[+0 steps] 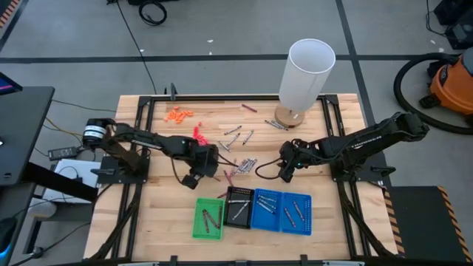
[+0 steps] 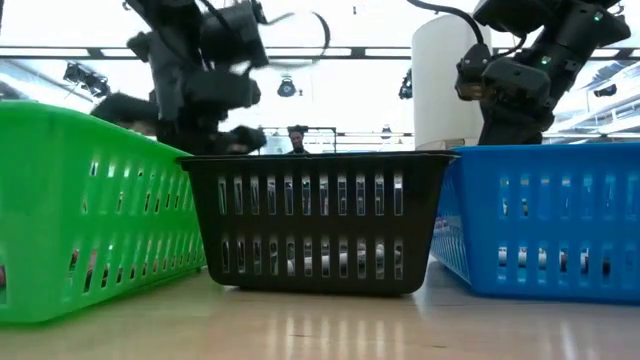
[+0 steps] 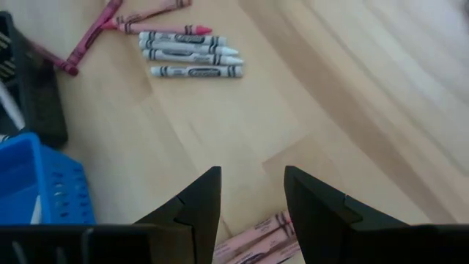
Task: Sort crayons
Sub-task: Put the red crayon into the green bin
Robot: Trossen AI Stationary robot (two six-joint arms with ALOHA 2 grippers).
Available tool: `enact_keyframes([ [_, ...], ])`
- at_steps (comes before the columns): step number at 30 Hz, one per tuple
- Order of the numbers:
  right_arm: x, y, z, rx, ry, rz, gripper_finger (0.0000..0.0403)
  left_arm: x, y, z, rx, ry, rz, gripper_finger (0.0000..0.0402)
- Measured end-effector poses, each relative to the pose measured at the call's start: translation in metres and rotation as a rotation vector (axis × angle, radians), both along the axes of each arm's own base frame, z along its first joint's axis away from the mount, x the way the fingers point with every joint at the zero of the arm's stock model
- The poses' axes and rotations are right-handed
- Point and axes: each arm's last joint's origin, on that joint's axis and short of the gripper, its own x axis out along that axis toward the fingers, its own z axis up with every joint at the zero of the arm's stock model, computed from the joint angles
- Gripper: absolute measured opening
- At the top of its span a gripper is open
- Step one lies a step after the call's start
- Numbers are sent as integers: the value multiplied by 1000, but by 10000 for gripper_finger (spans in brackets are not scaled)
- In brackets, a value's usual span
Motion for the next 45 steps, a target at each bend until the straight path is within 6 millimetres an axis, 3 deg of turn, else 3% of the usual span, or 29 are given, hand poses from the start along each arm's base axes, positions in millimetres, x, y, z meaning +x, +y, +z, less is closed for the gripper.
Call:
enact_keyframes([
  [7,4,3,5,-131,-79,-29,159,-7,-23,30,-29,-138,-43,13],
  [14,18,11,21,-343,-257,47,159,-4,-66,45,-55,-326,-222,18],
  [17,20,16,23,-449,-307,103,159,2,-83,47,-39,-424,-247,19],
  [21,20,16,23,-573,-349,123,159,6,-100,42,-7,-401,-271,19],
  [25,21,15,22,-587,-366,121,159,17,-116,38,70,-385,-345,20],
  [32,22,16,21,-594,-361,130,159,31,-126,36,178,-348,-459,20],
  [45,26,15,17,-577,-359,131,159,27,-128,34,152,-322,-479,51],
])
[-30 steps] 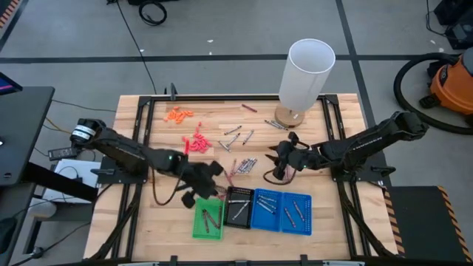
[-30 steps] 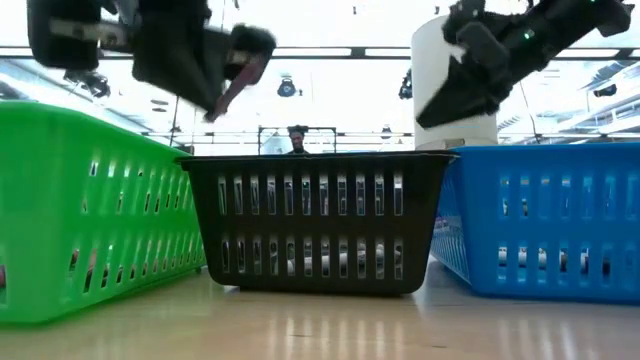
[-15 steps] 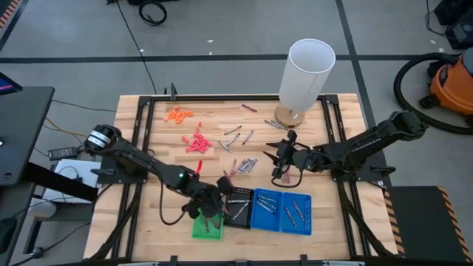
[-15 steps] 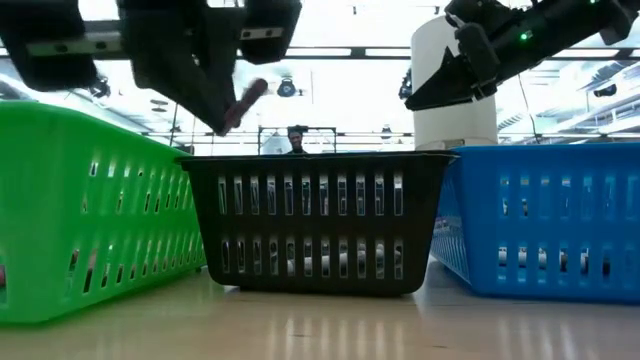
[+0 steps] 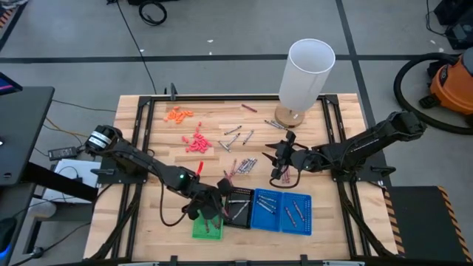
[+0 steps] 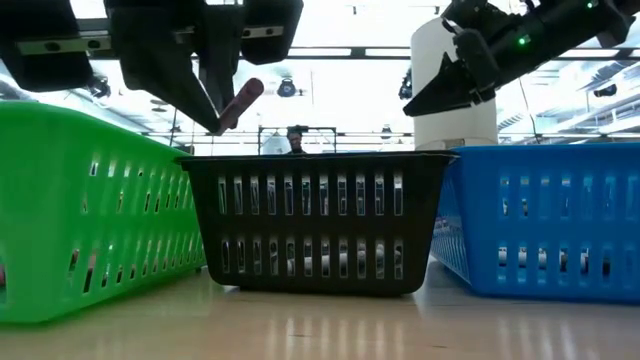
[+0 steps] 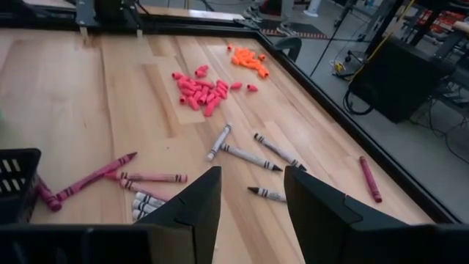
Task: Sort crayons
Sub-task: Put the red crayon into the green bin, then put the white crayon into the black bin
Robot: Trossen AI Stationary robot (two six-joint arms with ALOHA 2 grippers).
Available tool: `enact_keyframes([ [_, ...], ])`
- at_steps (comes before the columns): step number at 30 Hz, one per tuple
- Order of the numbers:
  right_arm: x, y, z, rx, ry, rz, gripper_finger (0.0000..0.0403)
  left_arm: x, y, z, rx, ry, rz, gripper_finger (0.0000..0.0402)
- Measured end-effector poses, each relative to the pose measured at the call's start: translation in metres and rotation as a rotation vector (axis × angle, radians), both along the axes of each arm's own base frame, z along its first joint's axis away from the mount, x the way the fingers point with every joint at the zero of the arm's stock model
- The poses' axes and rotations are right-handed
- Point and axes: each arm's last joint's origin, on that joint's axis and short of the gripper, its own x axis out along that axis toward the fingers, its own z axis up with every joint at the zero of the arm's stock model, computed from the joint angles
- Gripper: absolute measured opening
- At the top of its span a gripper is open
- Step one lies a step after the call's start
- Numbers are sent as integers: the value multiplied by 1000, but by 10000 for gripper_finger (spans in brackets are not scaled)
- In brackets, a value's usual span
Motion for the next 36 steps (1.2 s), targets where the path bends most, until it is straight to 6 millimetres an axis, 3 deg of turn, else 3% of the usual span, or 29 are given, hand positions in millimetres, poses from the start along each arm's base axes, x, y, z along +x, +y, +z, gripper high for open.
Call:
enact_keyframes([
  [10,0,0,0,4,0,-2,159,-8,-14,-4,13,31,-49,66],
  [17,0,0,0,10,-10,3,159,-14,-18,-6,25,79,-65,129],
  [22,1,2,1,22,-11,29,159,-13,-15,-1,76,45,16,158],
  [26,1,2,1,25,-11,34,159,-6,-8,10,98,20,72,160],
  [36,0,4,0,10,7,45,159,5,29,11,121,70,214,160],
])
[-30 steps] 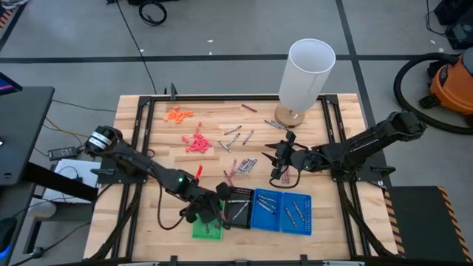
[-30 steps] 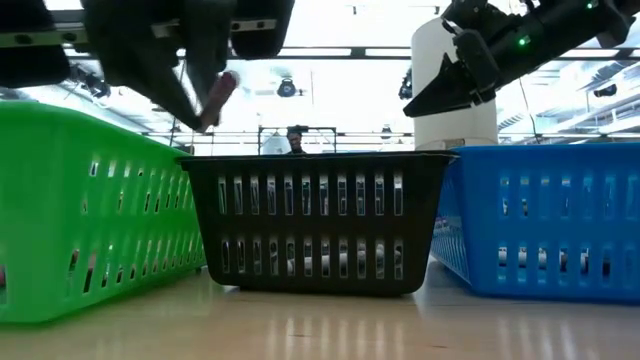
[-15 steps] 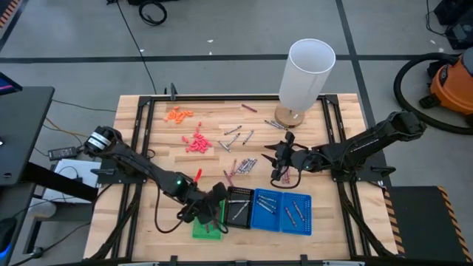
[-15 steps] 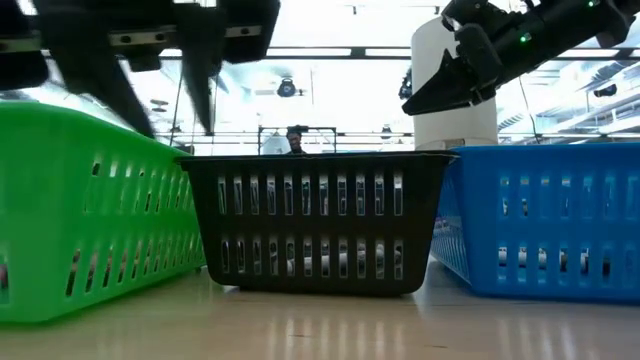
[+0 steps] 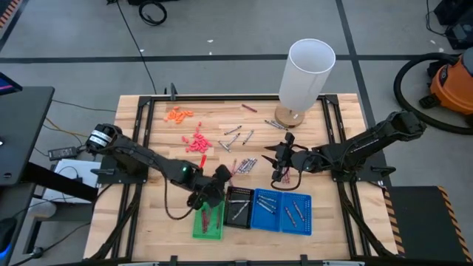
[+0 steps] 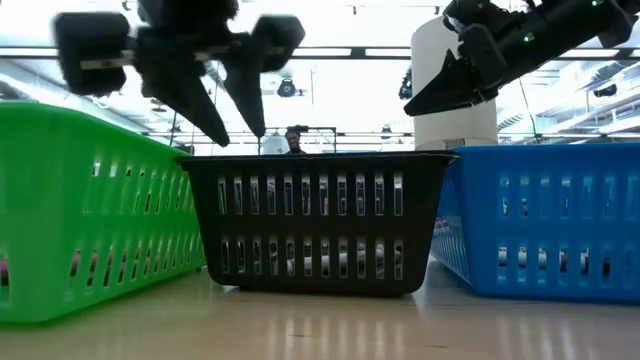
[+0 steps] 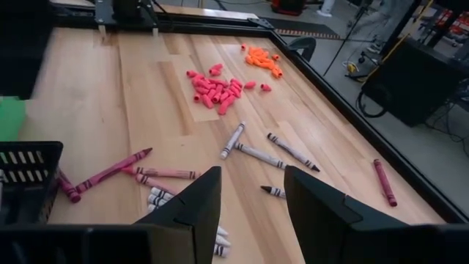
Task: Sort crayons
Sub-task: Put the white crayon into the black bin
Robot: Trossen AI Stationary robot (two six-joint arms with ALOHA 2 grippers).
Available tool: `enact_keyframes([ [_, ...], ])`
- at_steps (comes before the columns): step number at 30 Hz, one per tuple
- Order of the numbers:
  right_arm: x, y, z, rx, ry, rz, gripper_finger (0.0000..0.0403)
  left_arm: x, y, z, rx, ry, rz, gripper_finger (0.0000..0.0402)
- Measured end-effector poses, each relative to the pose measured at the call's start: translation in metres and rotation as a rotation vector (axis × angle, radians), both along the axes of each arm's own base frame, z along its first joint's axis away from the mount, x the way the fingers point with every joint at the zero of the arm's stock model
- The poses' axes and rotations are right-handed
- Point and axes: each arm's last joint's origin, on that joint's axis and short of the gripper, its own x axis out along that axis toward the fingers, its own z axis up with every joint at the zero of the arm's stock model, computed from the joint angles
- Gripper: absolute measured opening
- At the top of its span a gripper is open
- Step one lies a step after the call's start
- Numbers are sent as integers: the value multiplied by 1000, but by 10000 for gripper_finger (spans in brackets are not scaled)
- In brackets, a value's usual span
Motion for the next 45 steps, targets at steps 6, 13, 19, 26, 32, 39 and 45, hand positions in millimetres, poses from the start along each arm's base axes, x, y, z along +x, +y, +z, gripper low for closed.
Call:
enact_keyframes([
  [6,0,1,0,-2,1,4,159,4,45,-12,-12,39,203,158],
  [13,-1,3,0,-9,6,16,159,-1,83,-34,-23,80,308,143],
  [19,-1,3,0,-9,5,16,159,-2,105,-40,-31,64,379,142],
  [26,0,2,0,-7,-1,12,159,-3,131,-43,-45,49,473,142],
  [32,0,2,0,-8,-1,11,159,5,149,-50,-89,41,511,142],
  [39,0,2,0,-11,6,12,159,19,165,-58,-76,76,534,142],
  [45,0,2,0,-11,6,12,159,18,187,-61,-65,100,524,142],
])
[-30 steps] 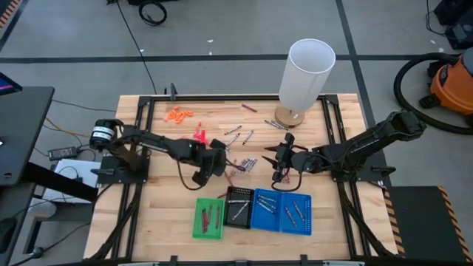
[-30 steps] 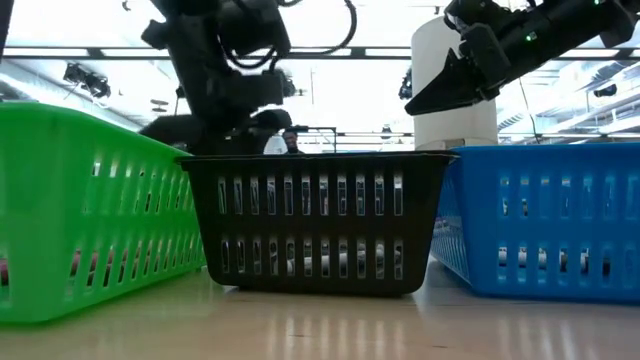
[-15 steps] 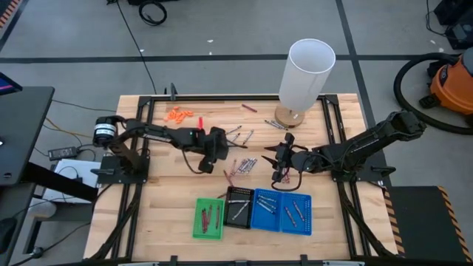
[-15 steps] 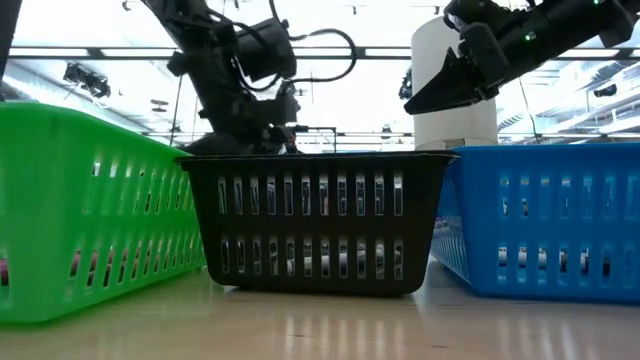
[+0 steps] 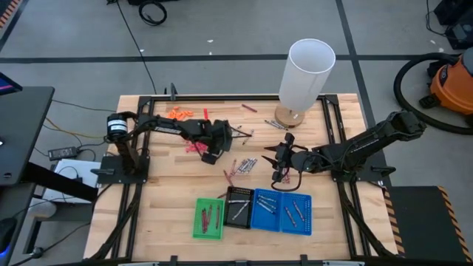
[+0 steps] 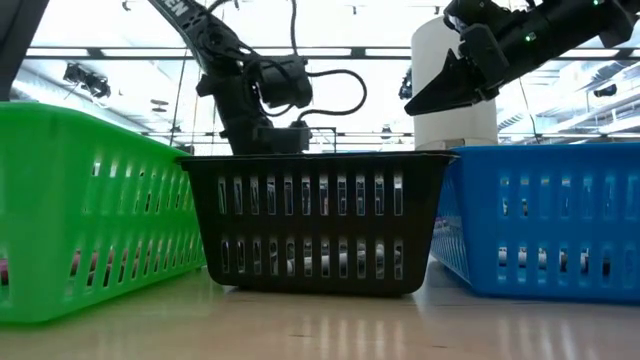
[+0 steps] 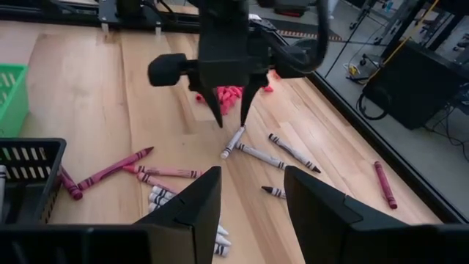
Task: Sort crayons
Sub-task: Put the white crayon into the black bin
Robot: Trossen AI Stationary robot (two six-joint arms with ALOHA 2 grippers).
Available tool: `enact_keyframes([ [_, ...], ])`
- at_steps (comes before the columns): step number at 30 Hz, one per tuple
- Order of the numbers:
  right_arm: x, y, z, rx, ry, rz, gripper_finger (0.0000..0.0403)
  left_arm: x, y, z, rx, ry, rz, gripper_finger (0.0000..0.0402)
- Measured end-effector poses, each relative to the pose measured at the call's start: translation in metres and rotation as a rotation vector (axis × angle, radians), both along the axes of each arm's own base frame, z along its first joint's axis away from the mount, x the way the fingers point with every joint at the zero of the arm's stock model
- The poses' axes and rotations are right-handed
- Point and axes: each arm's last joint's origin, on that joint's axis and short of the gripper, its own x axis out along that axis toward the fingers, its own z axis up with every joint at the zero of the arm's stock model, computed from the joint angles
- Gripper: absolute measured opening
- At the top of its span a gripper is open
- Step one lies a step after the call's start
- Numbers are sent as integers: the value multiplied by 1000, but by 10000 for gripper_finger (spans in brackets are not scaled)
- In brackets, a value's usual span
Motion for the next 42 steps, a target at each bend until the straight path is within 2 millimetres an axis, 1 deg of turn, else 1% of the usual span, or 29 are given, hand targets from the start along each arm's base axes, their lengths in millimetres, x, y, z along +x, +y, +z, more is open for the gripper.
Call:
enact_keyframes([
  [5,0,0,0,0,0,0,159,-4,18,0,-45,-13,-2,142],
  [10,0,0,0,0,-1,0,159,-7,29,-4,-92,-25,10,142],
  [15,0,0,0,0,0,0,159,-4,33,-19,-134,-7,6,142],
  [20,0,0,0,0,0,0,159,-3,33,-29,-161,28,23,138],
  [23,0,0,0,-1,4,0,159,-4,30,-29,-168,44,24,116],
  [29,-1,0,-3,-12,26,2,159,-3,18,-30,-168,73,24,27],
  [30,-2,-1,-3,-20,31,1,159,-2,17,-29,-165,75,25,17],
  [33,-2,-3,-5,-41,46,-8,159,0,10,-30,-139,81,58,13],
  [37,-2,-4,-6,-38,46,-8,159,2,-3,-28,-59,88,132,14],
  [42,-3,-3,-6,3,25,-20,159,-2,-17,-17,-19,73,208,14],
])
